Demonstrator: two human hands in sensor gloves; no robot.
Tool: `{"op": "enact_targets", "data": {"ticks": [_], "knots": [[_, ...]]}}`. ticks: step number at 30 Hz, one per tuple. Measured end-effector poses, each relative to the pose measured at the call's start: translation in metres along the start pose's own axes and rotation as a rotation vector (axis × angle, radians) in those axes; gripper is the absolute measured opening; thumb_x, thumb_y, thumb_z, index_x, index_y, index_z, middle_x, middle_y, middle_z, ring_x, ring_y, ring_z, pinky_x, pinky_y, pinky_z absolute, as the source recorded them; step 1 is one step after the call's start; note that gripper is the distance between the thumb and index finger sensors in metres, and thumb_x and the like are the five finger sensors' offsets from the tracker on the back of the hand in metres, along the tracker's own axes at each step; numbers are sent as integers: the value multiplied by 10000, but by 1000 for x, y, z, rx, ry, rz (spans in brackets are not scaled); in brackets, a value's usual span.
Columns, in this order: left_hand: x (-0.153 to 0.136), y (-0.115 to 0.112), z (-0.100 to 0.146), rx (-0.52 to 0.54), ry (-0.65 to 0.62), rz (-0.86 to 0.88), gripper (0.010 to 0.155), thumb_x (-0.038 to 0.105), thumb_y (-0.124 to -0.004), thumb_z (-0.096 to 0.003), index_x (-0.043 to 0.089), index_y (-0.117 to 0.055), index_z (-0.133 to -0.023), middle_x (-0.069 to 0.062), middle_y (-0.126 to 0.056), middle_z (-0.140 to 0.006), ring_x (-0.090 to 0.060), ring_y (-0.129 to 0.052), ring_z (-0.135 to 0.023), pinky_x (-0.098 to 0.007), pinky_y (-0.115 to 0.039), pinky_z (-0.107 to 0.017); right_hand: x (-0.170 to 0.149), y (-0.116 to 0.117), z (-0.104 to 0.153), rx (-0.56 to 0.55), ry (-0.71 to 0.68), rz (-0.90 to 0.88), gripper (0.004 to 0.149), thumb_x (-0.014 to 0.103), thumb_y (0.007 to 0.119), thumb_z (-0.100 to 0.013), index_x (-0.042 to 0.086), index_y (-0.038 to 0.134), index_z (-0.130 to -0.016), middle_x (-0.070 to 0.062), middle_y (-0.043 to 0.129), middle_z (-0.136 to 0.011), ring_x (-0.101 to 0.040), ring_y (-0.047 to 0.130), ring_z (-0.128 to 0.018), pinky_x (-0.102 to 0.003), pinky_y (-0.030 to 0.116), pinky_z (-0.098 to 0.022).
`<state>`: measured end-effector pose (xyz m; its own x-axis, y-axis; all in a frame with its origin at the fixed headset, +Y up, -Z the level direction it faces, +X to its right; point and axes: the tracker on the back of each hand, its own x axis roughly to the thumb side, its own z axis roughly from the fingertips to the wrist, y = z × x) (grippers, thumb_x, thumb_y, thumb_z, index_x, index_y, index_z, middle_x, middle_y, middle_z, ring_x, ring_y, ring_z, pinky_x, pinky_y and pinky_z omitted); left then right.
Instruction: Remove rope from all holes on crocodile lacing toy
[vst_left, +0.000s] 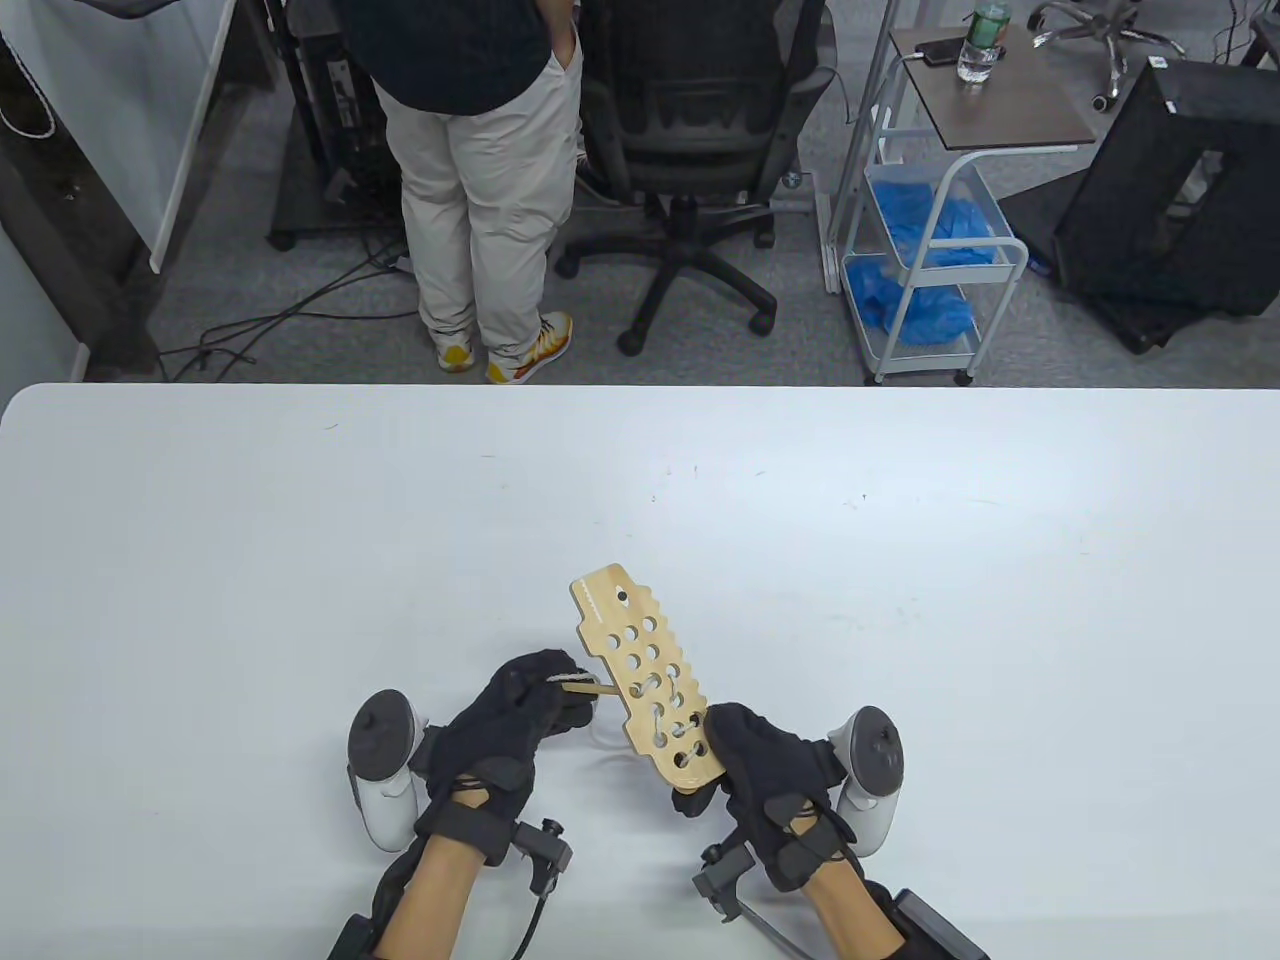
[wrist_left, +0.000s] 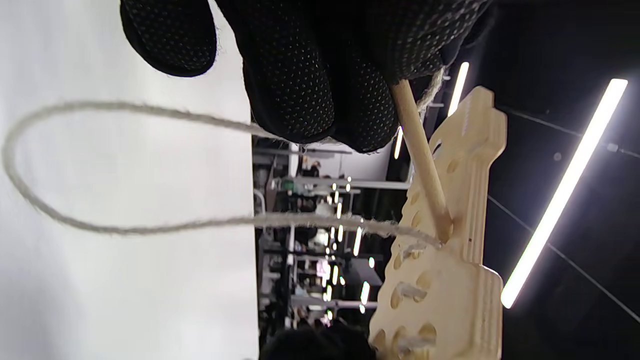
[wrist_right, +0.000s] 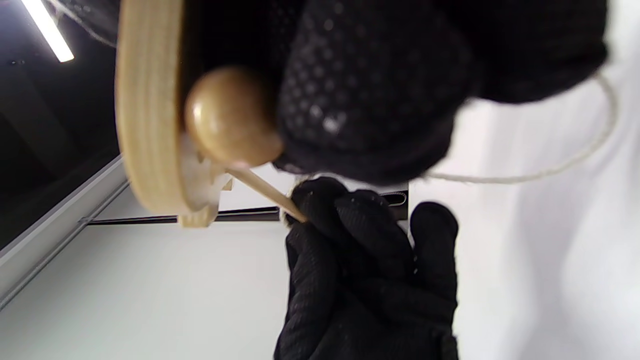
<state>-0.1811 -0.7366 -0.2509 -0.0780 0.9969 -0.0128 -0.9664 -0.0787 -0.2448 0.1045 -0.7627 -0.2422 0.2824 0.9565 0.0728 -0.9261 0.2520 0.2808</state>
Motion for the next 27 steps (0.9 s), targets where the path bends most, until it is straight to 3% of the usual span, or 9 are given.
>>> {"op": "enact_targets", "data": {"ticks": [5,10,18,22,26,27], "knots": [[-4,-5,-3,-98,30,49,424,314,-706,-535,371,-757,-952,53,-964,-875,-159,-943,-742,-586,-698,-684,2,6,0,33,-15,-7,486,452,743,-467,17,851,-656,-209,982,-542,-260,1016,-230,-512,851,-249],[-3,-7,-3,-102,38,-38,404,375,-750,-531,458,-812,-922,32,-925,-907,-186,-903,-779,-603,-668,-694,2,6,0,34,-19,38,489,452,745,-465,14,852,-654,-210,982,-540,-262,1016,-229,-513,850,-248],[4,-18,0,-136,7,-38,405,387,-793,-523,418,-831,-926,27,-863,-956,-195,-851,-832,-613,-641,-710,2,4,1,9,-16,118,484,453,768,-461,17,857,-651,-214,986,-536,-268,1018,-228,-517,850,-245],[3,-21,0,-171,5,3,444,369,-761,-546,380,-771,-990,27,-861,-973,-195,-854,-849,-609,-643,-712,5,0,0,-6,-27,140,482,451,777,-457,16,858,-649,-217,985,-536,-272,1018,-226,-522,847,-245],[2,-22,1,-171,3,19,567,384,-741,-559,334,-596,-1105,30,-860,-993,-203,-855,-872,-605,-648,-712,5,-2,0,-2,-42,236,483,448,787,-452,12,861,-645,-221,986,-532,-279,1016,-223,-527,844,-245],[2,-22,1,-170,2,20,579,472,-684,-566,322,-579,-1115,25,-858,-999,-207,-853,-876,-604,-650,-711,7,-2,0,-4,-53,272,482,448,788,-451,13,861,-646,-222,985,-534,-281,1015,-225,-528,844,-247]]}}
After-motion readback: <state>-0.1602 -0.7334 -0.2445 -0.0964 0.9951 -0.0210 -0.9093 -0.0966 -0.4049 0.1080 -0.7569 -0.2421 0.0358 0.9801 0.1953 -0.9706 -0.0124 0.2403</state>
